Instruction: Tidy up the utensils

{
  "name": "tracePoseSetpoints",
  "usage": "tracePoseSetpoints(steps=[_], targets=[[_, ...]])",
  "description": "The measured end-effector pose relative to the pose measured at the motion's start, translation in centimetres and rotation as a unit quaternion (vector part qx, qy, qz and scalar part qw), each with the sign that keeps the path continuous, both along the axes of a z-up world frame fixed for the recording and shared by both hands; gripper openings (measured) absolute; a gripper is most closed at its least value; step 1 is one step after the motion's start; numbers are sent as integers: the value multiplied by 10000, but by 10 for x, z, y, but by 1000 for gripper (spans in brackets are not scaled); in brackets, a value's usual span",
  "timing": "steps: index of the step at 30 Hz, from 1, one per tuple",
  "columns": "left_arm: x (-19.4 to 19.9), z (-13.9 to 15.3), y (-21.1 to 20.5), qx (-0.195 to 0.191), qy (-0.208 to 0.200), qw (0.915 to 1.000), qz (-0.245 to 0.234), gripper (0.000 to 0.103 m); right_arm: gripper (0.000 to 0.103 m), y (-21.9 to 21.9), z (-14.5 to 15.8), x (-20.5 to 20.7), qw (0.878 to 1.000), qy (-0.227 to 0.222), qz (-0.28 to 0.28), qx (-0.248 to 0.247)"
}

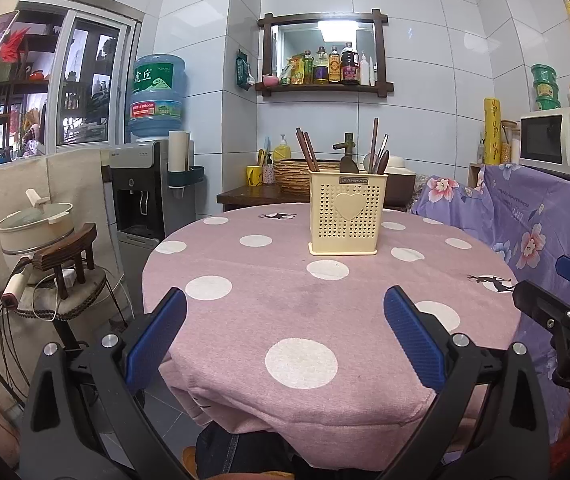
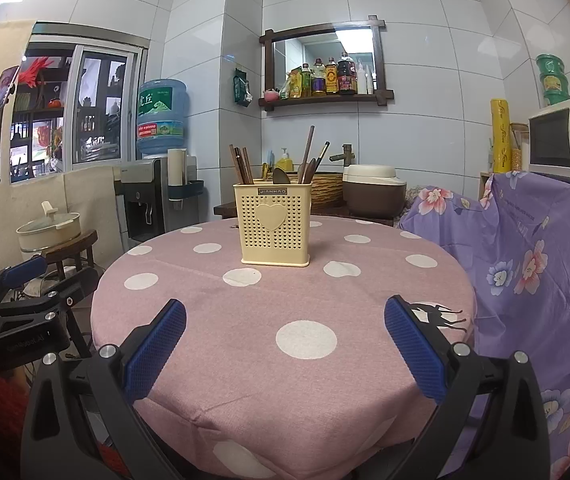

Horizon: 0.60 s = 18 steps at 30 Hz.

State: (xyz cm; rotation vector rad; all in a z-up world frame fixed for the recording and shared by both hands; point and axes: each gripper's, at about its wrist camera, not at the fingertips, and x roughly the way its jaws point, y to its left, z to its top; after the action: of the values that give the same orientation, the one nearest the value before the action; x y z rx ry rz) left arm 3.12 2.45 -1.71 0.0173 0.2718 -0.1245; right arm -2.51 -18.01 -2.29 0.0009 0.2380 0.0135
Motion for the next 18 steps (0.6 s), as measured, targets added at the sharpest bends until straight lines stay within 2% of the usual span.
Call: tracePoseSetpoints(steps=[18], targets=[[1, 1, -1, 2, 20, 10000, 7, 97, 98, 0, 2, 3, 10000, 23, 12, 0]])
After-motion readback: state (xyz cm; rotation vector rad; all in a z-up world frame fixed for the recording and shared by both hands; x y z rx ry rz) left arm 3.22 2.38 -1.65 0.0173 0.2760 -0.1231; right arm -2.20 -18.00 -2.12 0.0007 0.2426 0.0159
